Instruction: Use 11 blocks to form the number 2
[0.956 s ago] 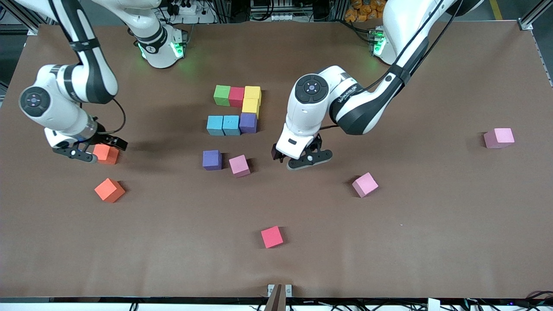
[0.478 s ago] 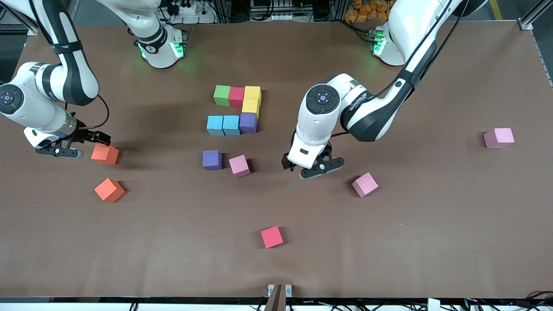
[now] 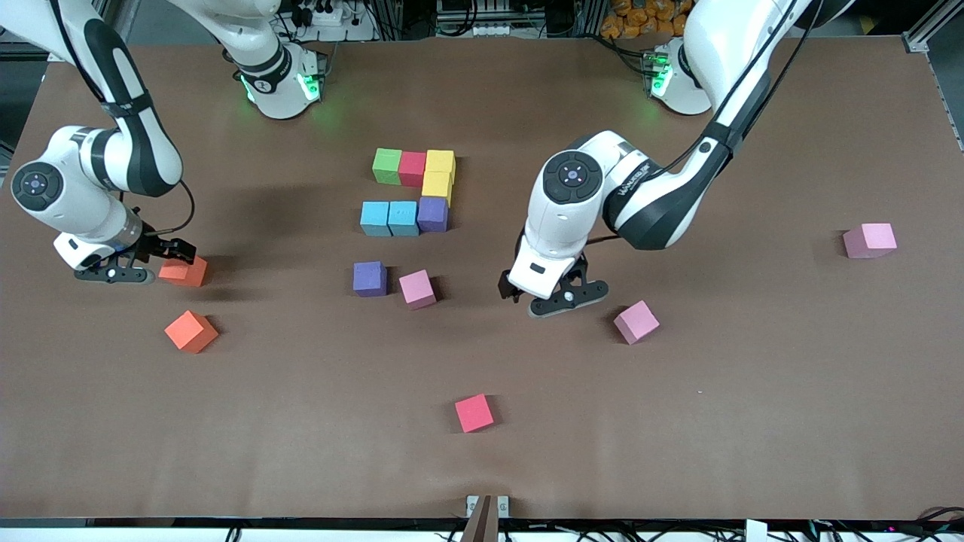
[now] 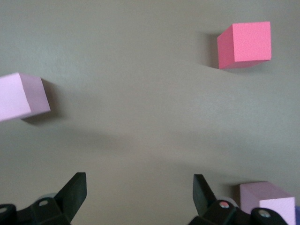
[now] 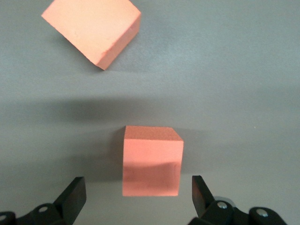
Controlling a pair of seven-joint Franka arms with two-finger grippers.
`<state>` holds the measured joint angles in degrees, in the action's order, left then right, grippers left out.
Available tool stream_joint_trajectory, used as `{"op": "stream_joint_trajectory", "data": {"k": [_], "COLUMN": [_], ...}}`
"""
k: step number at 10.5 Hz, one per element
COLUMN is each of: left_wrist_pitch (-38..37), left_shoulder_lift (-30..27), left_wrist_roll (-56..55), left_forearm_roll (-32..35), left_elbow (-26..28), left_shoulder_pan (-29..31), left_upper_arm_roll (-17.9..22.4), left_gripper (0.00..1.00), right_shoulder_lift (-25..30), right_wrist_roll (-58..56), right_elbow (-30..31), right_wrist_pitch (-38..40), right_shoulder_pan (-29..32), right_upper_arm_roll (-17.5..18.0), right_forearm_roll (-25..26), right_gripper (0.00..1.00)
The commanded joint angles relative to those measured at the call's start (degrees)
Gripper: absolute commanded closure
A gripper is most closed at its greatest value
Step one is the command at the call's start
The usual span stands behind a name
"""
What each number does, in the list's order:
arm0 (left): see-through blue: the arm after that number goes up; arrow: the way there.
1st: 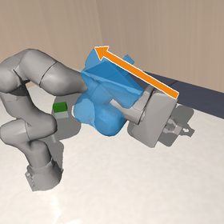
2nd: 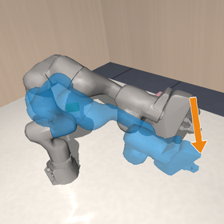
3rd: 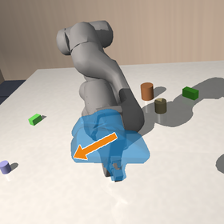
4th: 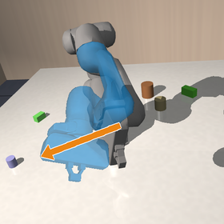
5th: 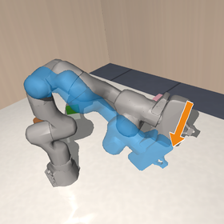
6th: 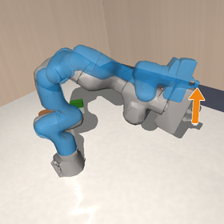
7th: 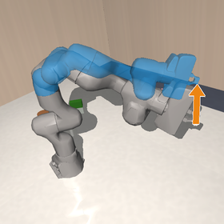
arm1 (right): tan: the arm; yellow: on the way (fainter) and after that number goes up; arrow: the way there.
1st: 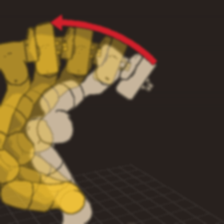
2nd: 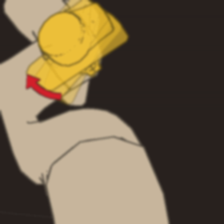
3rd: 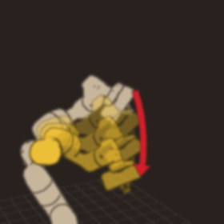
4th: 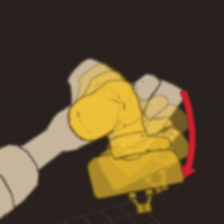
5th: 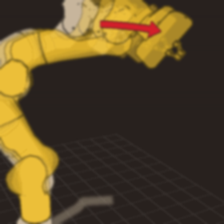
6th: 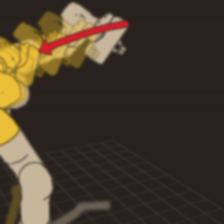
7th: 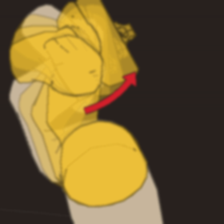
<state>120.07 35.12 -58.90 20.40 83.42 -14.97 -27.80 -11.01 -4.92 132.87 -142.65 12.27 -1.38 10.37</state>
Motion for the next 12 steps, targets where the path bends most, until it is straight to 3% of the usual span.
{"op": "stream_joint_trajectory", "data": {"k": [1, 2, 6, 8, 12], "left_wrist_pitch": [-1.4, -3.2, -11.6, -12.7, -16.9], "left_shoulder_lift": [-1.3, -2.5, -8.8, -11.1, -15.3], "left_wrist_roll": [11.2, 15.4, 33.1, 34.7, 41.7], "left_forearm_roll": [0.9, 0.8, -0.2, -1.0, -6.7], "left_elbow": [0.2, 0.3, 0.2, 0.3, -0.3], "left_shoulder_pan": [2.8, 4.1, 7.9, 10.0, 12.4], "left_upper_arm_roll": [0.0, -0.2, -0.6, -0.5, -0.6], "left_gripper": [0.00, 0.00, 0.00, 0.00, 0.00], "right_shoulder_lift": [0.1, 0.2, 0.4, 0.3, -3.1], "right_wrist_roll": [6.7, 8.2, 8.0, 8.4, 20.8], "right_elbow": [-1.3, -1.4, -1.2, -1.6, -7.1], "right_wrist_pitch": [0.6, 0.5, 0.7, 0.8, 2.5], "right_shoulder_pan": [-5.9, -6.8, -6.7, -7.6, -17.5], "right_upper_arm_roll": [3.0, 4.5, 4.9, 6.4, 11.3], "right_forearm_roll": [0.6, 0.6, 0.6, 0.6, 0.6], "right_gripper": [0.00, 0.00, 0.00, 0.00, 0.00]}}
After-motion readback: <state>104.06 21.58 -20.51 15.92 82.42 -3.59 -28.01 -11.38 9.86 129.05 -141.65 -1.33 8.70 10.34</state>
